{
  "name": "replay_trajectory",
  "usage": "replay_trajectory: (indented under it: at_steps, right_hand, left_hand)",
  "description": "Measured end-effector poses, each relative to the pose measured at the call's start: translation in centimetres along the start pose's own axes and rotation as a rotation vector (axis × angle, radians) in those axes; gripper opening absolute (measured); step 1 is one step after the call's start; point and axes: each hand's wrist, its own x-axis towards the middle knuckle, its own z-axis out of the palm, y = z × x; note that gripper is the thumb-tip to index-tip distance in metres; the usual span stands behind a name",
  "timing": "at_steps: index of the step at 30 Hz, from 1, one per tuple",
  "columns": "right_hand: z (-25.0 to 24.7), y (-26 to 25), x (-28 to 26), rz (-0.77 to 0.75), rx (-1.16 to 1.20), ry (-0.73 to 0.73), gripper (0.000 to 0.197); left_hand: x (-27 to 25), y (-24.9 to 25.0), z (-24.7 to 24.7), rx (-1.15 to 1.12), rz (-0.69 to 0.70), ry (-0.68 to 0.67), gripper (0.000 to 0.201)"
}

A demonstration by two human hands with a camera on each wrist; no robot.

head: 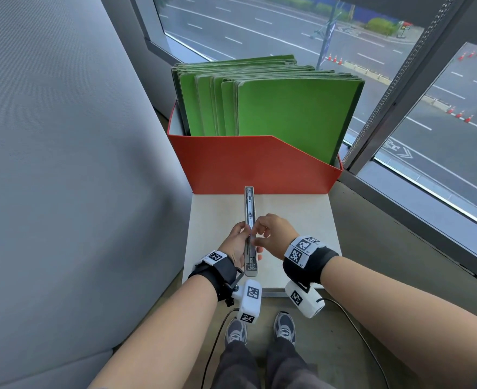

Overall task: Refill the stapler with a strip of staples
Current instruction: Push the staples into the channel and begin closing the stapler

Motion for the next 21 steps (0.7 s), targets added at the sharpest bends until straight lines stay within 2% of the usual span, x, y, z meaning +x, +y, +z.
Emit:
replay_trajectory:
  at_steps: [3, 8, 11, 14, 16, 18, 21]
  right_hand:
    - [0.7, 0.2, -0.6, -0.032, -0.045, -0.044, 0.014]
    - [1.2, 0.9, -1.5, -0.133, -0.180, -0.038, 0.015]
    - [1.0, 1.0, -1.9, -0.210, -0.332, -0.137, 0.022]
    - [-0.7, 0.4, -1.2, -0.201, -0.313, -0.195, 0.024]
    - [-2.3, 0.0, 0.0, -0.142, -0.251, -0.112, 0.026]
    - [-4.0, -0.3, 1.7, 0.011, -0.103, -0.011, 0.028]
    - [-5.7, -1.1, 4.2, 0.220, 0.074, -0.037, 0.030]
  left_hand:
    - [0.0, 0.4, 0.0, -0.016, 0.031, 0.028, 0.024]
    - [-0.3, 0.2, 0.1, 0.041, 0.042, 0.040, 0.035]
    - [-0.7, 0.0, 0.0, 0.039, 0.027, 0.048, 0.033]
    - [-0.9, -0.3, 0.1, 0.007, 0.011, 0.024, 0.031]
    - [-1.3, -0.2, 0.2, -0.006, -0.002, 0.001, 0.027]
    - [-1.8, -0.1, 0.3, -0.017, -0.018, -0.027, 0.024]
    - [-2.6, -0.2, 0.3, -0.003, -0.023, -0.061, 0.021]
